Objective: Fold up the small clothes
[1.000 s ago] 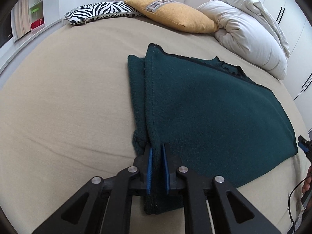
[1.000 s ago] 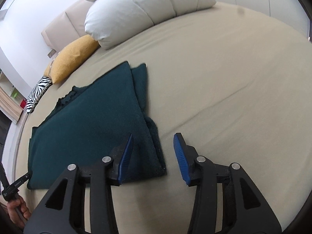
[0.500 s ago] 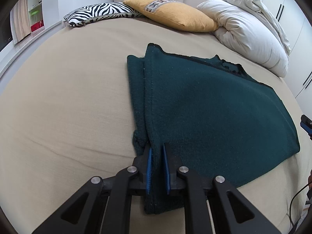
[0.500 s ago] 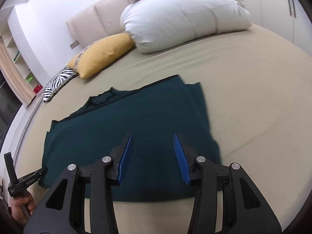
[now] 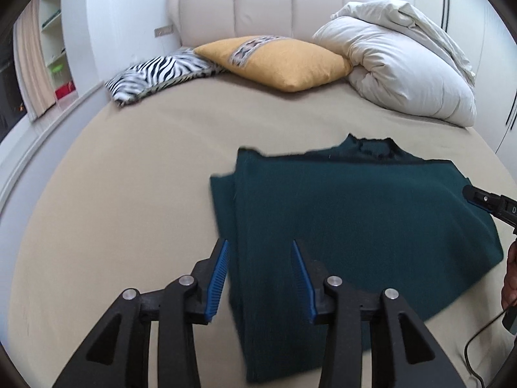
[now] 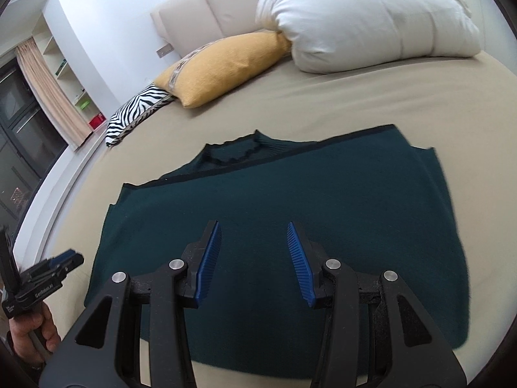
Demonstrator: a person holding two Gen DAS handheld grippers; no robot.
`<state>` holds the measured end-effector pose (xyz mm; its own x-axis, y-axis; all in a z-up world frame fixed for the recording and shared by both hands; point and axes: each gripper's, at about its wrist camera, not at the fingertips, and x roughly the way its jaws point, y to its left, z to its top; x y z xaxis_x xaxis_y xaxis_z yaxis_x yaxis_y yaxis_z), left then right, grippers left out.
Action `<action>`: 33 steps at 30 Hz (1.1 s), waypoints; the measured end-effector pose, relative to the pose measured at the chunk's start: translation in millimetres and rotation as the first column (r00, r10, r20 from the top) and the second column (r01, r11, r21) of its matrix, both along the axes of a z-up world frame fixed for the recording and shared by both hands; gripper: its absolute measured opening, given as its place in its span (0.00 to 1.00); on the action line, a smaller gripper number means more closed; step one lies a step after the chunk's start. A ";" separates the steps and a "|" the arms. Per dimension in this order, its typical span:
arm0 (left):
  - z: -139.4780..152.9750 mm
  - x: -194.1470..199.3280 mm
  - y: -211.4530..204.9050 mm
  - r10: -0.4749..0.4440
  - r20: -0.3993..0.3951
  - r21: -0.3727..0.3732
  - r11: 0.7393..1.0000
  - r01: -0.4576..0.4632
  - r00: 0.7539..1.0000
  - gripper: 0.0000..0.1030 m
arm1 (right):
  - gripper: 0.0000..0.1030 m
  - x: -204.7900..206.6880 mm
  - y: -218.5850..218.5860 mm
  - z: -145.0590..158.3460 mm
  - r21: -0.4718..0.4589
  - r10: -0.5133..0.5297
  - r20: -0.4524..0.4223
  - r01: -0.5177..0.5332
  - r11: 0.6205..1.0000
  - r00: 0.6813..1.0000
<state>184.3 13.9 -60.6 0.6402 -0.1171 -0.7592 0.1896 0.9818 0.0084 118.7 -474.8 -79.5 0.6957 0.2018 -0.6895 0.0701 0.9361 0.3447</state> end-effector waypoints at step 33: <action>-72.0 117.0 -9.4 -0.014 -0.069 -0.267 0.964 -0.005 0.998 0.43 | 0.17 79.8 -207.3 -107.7 0.539 -0.407 -0.056 0.371 0.756 0.912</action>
